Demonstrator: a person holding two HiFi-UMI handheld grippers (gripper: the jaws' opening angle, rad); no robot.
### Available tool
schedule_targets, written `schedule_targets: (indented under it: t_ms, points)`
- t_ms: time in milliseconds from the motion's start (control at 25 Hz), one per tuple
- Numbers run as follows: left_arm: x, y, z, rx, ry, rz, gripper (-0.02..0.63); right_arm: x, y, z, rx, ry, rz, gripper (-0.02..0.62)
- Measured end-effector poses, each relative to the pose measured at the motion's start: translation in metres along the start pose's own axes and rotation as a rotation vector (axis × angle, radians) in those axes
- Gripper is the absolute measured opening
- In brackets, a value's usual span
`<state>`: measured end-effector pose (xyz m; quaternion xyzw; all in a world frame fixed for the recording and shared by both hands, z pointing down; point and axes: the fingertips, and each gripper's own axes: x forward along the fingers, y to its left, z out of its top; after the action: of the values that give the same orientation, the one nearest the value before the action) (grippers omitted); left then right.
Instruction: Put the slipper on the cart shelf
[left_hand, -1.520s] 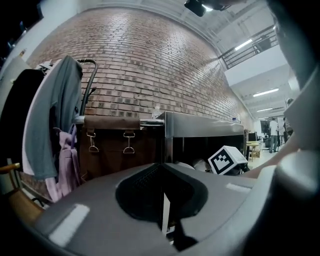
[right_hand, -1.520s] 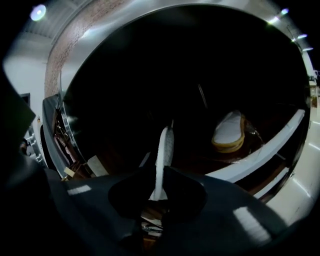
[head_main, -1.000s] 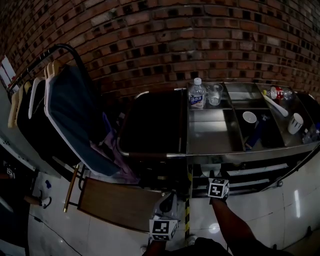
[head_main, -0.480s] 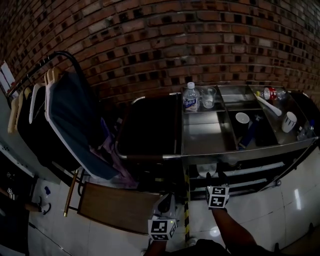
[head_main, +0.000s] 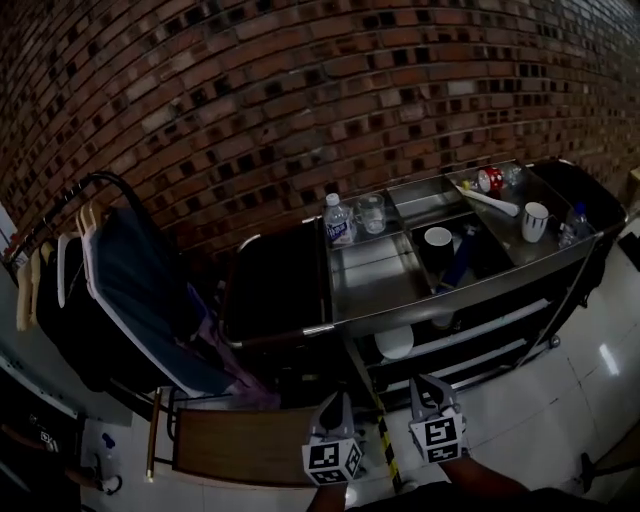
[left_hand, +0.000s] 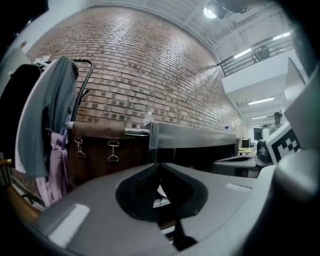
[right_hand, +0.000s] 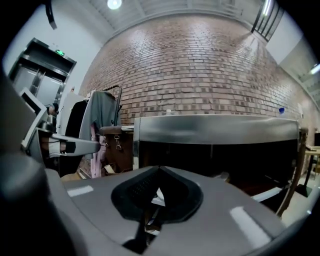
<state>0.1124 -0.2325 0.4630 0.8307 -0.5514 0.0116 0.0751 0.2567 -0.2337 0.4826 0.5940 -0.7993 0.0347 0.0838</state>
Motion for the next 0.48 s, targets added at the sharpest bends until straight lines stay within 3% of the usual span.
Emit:
schedule_targets:
  t_ms: [480]
  points:
    - [-0.016,-0.030,0.021,0.029,-0.018,-0.124,0.017,-0.031,0.028,0.022,0.007,-0.031,-0.019,0.002]
